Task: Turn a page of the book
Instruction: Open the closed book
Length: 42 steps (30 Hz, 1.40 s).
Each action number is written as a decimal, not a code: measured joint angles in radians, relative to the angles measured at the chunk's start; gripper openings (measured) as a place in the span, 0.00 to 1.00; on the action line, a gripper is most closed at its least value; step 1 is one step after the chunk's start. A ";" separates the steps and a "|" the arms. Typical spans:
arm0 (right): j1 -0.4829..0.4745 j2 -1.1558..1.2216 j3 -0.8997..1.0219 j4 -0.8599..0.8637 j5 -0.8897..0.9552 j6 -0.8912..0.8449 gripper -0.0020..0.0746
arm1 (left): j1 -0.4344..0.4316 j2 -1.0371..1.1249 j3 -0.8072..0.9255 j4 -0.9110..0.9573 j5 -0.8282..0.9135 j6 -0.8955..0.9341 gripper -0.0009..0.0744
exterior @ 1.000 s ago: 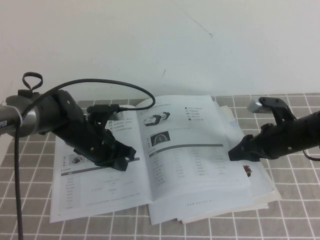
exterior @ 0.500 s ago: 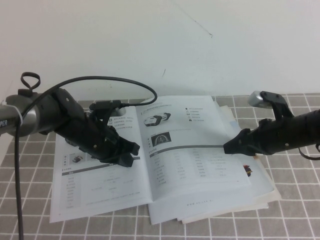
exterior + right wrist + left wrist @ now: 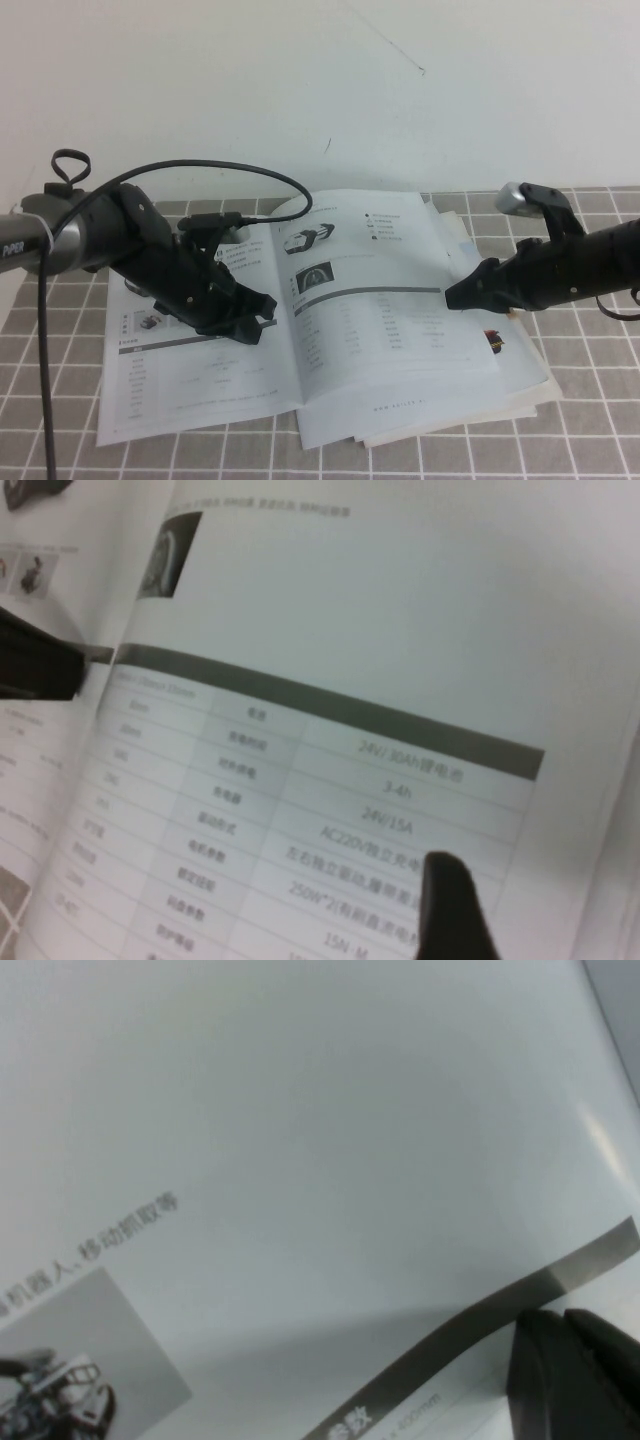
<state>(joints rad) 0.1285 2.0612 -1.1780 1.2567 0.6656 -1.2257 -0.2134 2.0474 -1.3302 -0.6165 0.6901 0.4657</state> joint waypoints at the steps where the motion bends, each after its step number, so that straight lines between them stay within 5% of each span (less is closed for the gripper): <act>1: 0.000 0.000 0.000 0.000 0.000 0.000 0.53 | 0.000 0.003 -0.003 0.002 0.006 -0.006 0.01; 23: 0.037 0.000 0.000 0.057 0.025 -0.033 0.53 | 0.000 0.008 -0.012 0.004 0.017 -0.026 0.01; 34: 0.037 -0.030 -0.006 0.323 0.353 -0.240 0.53 | 0.000 0.009 -0.012 0.004 0.020 -0.022 0.01; 37: 0.037 -0.033 -0.017 0.322 0.409 -0.248 0.48 | 0.002 0.009 -0.012 0.004 0.020 -0.022 0.01; 42: 0.037 -0.033 -0.040 0.307 0.455 -0.250 0.24 | 0.002 0.011 -0.034 0.009 0.045 -0.019 0.01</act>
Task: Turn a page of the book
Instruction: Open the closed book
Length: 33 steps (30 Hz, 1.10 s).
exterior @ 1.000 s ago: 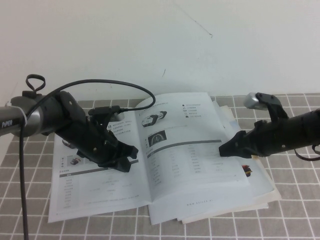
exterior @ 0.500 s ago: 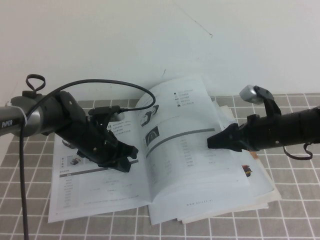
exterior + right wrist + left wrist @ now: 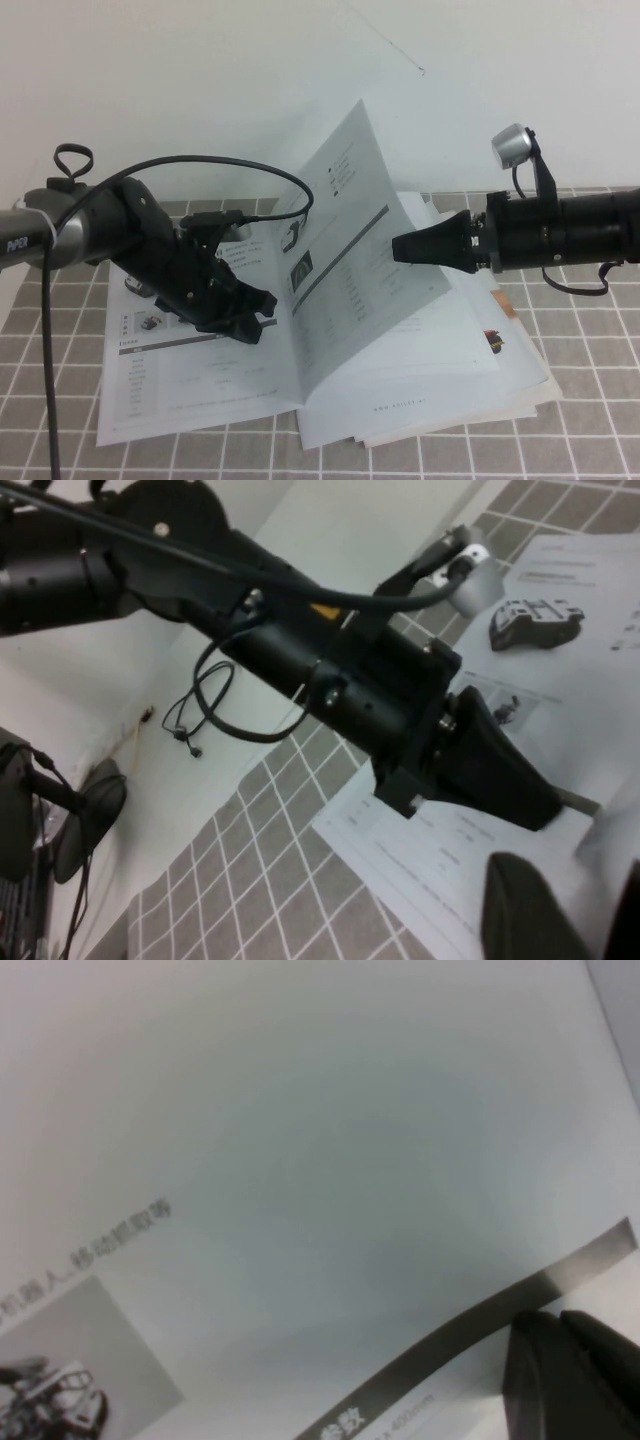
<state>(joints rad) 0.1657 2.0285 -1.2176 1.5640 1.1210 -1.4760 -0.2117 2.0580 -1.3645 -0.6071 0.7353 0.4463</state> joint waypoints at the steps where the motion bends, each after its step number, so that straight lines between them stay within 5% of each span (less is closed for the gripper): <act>1: 0.000 0.000 -0.004 0.000 0.005 0.000 0.19 | 0.000 0.000 -0.009 0.000 0.010 0.007 0.01; 6: 0.000 0.000 -0.026 -0.006 0.020 0.005 0.08 | 0.000 -0.055 -0.017 -0.014 0.033 0.057 0.01; 18: 0.000 0.000 -0.059 -0.031 0.036 0.047 0.06 | -0.031 -0.378 -0.016 -0.041 0.104 0.166 0.01; 24: 0.000 0.000 -0.059 -0.031 0.036 0.057 0.06 | -0.214 -0.513 0.086 0.023 0.068 0.190 0.01; 33: 0.000 0.000 -0.059 -0.031 0.036 0.065 0.06 | -0.573 -0.681 0.358 0.398 -0.322 -0.015 0.01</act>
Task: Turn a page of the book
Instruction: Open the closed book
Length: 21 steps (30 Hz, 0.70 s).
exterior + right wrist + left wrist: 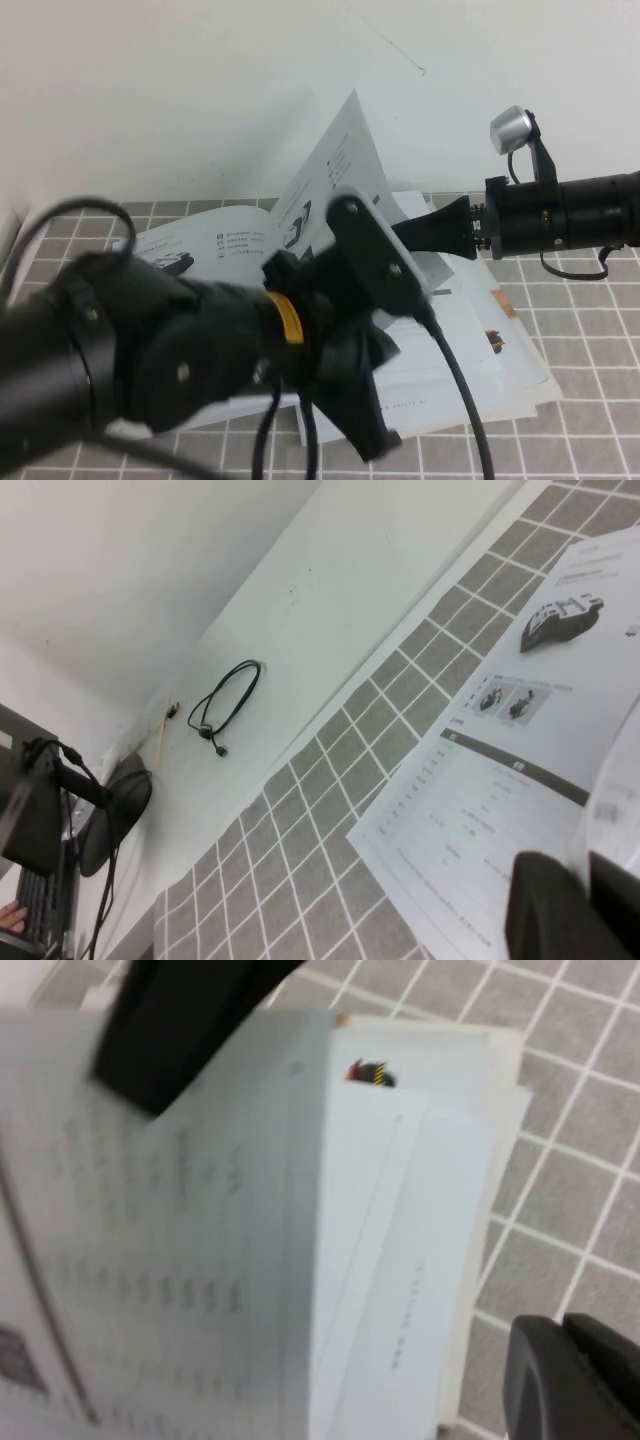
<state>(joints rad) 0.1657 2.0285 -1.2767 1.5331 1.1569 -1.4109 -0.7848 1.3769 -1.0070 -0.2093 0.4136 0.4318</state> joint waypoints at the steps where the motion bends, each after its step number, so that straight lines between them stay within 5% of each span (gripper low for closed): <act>1: 0.000 0.000 0.000 0.000 0.000 0.000 0.06 | -0.042 -0.007 0.028 0.027 -0.048 -0.011 0.01; 7: 0.000 0.000 0.000 -0.001 0.000 0.006 0.06 | -0.204 0.032 0.120 0.167 -0.267 -0.029 0.01; 21: 0.000 0.000 0.000 -0.001 0.002 0.011 0.06 | -0.197 0.357 0.007 0.290 -0.377 -0.034 0.01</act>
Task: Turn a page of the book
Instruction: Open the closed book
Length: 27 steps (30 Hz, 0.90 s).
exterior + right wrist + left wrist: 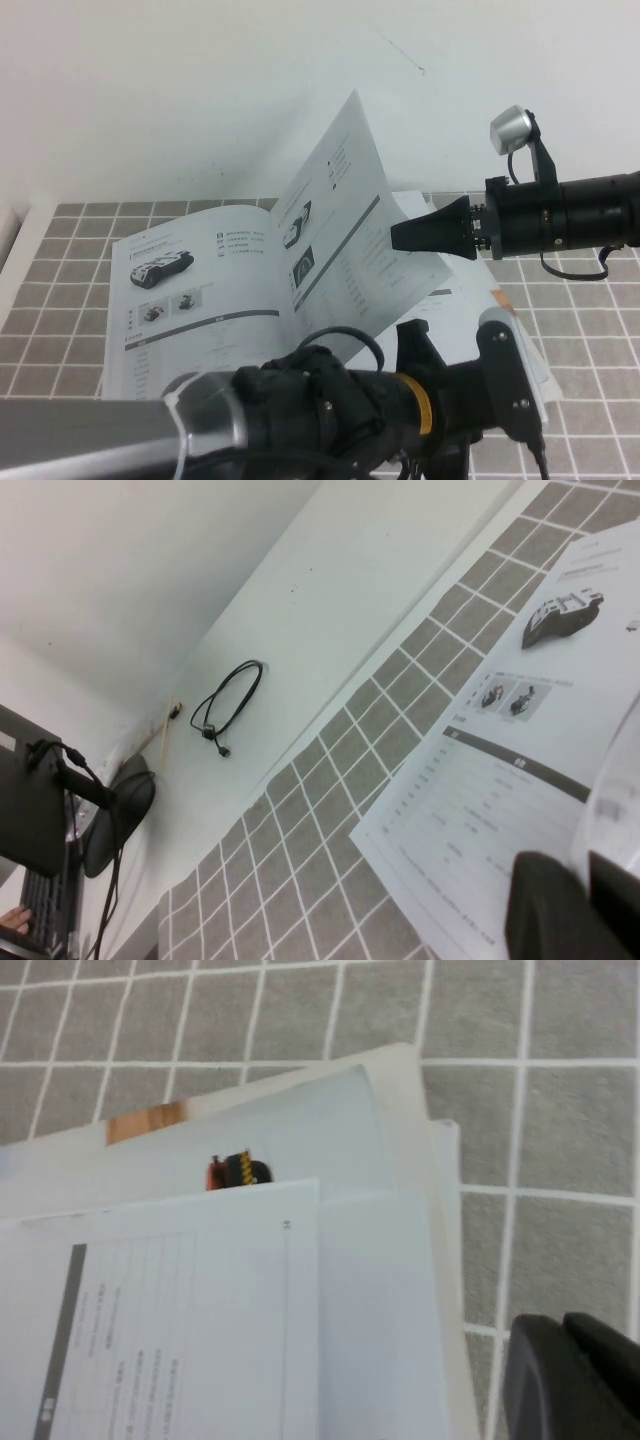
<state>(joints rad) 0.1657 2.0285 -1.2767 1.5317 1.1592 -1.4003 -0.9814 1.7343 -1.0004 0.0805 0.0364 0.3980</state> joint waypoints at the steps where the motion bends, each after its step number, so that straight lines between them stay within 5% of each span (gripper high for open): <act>1: 0.000 0.000 0.000 0.000 0.000 0.000 0.06 | 0.008 0.012 -0.014 -0.011 -0.002 -0.002 0.01; 11: 0.000 0.000 0.000 -0.005 0.000 -0.008 0.06 | 0.156 0.049 -0.120 -0.073 0.079 -0.086 0.01; 19: 0.000 0.000 0.000 -0.005 0.000 -0.012 0.06 | 0.167 0.038 -0.146 -0.222 0.300 -0.143 0.01; 27: 0.000 0.000 0.000 -0.005 0.000 -0.017 0.06 | 0.161 0.024 -0.216 -0.281 0.620 0.378 0.01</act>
<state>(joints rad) 0.1657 2.0285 -1.2767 1.5272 1.1592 -1.4172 -0.8207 1.7585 -1.2165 -0.2007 0.6568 0.7759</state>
